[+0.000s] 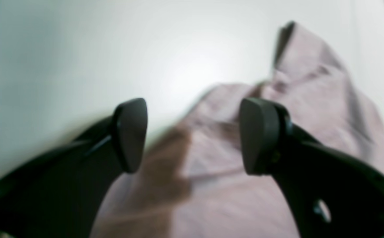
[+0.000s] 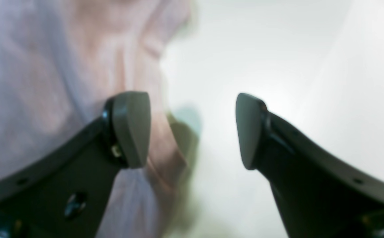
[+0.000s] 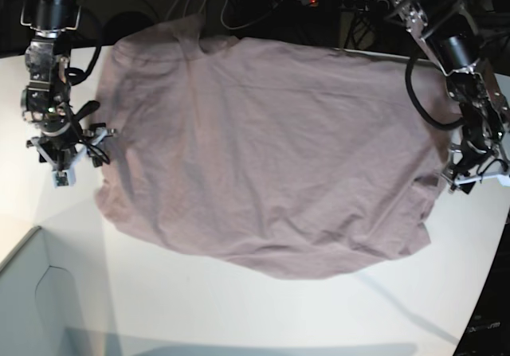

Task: Layout the t-shirt on the table in an organized manner, then fold the t-shirt properly
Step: 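Lower both grippers onto the shirt's side edges and grasp fabric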

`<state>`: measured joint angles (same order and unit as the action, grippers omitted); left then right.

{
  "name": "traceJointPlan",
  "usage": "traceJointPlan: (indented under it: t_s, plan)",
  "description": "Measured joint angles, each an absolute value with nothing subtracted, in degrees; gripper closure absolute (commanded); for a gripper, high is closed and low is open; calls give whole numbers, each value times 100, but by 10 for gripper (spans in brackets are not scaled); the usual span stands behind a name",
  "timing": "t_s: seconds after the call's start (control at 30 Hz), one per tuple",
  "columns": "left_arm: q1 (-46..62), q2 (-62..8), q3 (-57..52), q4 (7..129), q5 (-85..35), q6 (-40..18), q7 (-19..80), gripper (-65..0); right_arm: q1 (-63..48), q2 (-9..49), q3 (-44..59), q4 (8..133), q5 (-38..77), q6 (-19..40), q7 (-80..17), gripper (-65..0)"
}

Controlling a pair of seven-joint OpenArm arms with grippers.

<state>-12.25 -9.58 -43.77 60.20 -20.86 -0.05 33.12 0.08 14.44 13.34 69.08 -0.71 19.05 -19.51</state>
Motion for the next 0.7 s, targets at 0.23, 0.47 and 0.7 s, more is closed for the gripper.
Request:
traceJointPlan:
  t_s: [0.23, 0.47, 0.7]
  plan:
    - [-1194, -1243, -3223, 5428, -2222, -25, 2622, -424, -191, 1267, 1321, 7113, -73, 1933, -1938, -406]
    - [-1253, -1271, -3188, 4934, -2206, -38, 2329, -424, -794, 1201, 1352, 8221, -86, 1933, -1944, -405]
    - [-1238, -1267, -3188, 4897, -2211, -69, 2246, -420, -1789, 829, 1365, 9080, -86, 1975, -1951, -406]
